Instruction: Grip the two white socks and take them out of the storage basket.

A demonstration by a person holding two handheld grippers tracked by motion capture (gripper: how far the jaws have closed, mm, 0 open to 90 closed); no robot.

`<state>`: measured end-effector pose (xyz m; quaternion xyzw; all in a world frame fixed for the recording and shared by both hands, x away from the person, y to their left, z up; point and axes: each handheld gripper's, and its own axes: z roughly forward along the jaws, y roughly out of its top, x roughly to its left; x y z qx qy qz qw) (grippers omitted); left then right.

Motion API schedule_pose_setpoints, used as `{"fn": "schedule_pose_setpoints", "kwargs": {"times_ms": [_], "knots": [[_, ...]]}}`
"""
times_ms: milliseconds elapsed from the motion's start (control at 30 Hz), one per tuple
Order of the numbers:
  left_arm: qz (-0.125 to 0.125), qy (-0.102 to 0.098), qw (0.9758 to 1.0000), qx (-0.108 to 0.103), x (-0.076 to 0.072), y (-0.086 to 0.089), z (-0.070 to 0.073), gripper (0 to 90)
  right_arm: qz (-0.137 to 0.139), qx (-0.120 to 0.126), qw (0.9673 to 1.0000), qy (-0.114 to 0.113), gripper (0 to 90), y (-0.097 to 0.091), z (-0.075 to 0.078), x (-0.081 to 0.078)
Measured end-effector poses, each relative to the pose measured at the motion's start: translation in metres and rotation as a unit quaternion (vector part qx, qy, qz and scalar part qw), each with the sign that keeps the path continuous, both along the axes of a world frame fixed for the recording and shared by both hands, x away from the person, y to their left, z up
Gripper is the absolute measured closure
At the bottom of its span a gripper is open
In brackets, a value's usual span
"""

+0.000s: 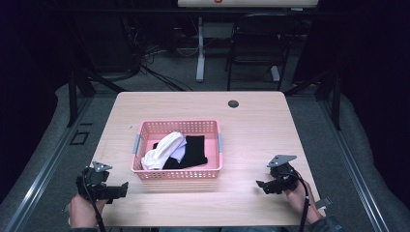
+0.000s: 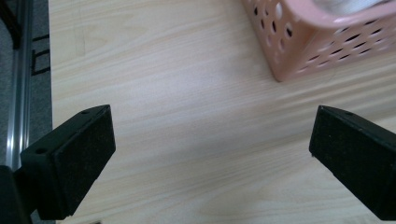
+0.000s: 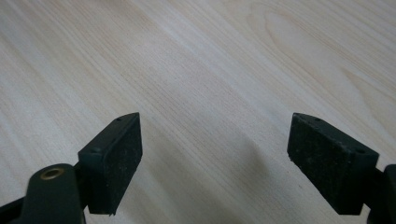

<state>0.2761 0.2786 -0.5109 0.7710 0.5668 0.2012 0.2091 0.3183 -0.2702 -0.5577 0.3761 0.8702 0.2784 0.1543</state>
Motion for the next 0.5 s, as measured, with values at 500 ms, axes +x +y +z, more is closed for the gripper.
{"fn": "schedule_pose_setpoints", "kwargs": {"times_ms": [500], "knots": [[-0.048, 0.008, 0.9988, 0.008, 0.036, -0.012, 0.061, 0.6, -0.002, -0.006, 1.0, -0.001, 17.2, 0.0, 0.001, 0.0]]}}
